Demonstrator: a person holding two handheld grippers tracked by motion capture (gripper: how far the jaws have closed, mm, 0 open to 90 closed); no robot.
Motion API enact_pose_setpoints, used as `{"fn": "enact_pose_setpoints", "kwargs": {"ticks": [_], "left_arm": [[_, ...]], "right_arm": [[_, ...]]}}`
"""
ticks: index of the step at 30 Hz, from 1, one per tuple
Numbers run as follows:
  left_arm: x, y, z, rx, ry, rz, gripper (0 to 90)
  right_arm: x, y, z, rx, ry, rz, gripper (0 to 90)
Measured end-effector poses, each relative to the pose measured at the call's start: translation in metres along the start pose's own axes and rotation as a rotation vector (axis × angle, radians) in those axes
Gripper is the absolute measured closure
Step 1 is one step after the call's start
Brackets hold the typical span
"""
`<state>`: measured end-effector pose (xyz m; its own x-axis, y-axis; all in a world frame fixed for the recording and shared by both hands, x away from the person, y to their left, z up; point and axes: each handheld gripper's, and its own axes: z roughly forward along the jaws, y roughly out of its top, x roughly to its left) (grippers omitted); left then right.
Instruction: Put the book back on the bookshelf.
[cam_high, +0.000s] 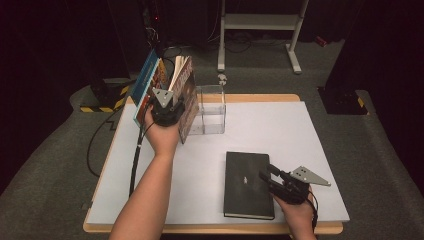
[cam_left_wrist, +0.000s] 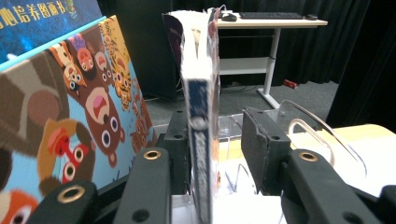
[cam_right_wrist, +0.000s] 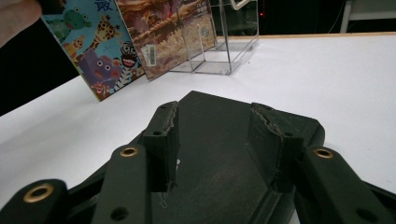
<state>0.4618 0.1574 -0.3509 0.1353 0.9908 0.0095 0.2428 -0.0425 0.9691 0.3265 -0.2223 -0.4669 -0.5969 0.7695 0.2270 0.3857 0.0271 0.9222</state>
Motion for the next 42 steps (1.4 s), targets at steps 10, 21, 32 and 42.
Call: {"fn": "enact_pose_setpoints", "kwargs": {"ticks": [10, 21, 32, 42], "left_arm": [[-0.001, -0.015, -0.027, -0.005, -0.013, 0.006, 61.2], [0.000, -0.044, -0.059, -0.019, -0.082, -0.008, 57.9], [0.004, -0.093, -0.079, 0.074, -0.243, -0.003, 53.6], [0.005, -0.140, -0.093, 0.190, -0.332, 0.038, 49.0]], "right_arm": [[0.000, -0.002, 0.002, 0.014, -0.003, -0.008, 52.6], [-0.001, -0.004, 0.006, 0.038, -0.019, -0.021, 51.8], [-0.003, -0.007, 0.009, 0.068, -0.051, -0.044, 49.7], [0.002, -0.009, 0.013, 0.108, -0.062, -0.086, 49.1]]}}
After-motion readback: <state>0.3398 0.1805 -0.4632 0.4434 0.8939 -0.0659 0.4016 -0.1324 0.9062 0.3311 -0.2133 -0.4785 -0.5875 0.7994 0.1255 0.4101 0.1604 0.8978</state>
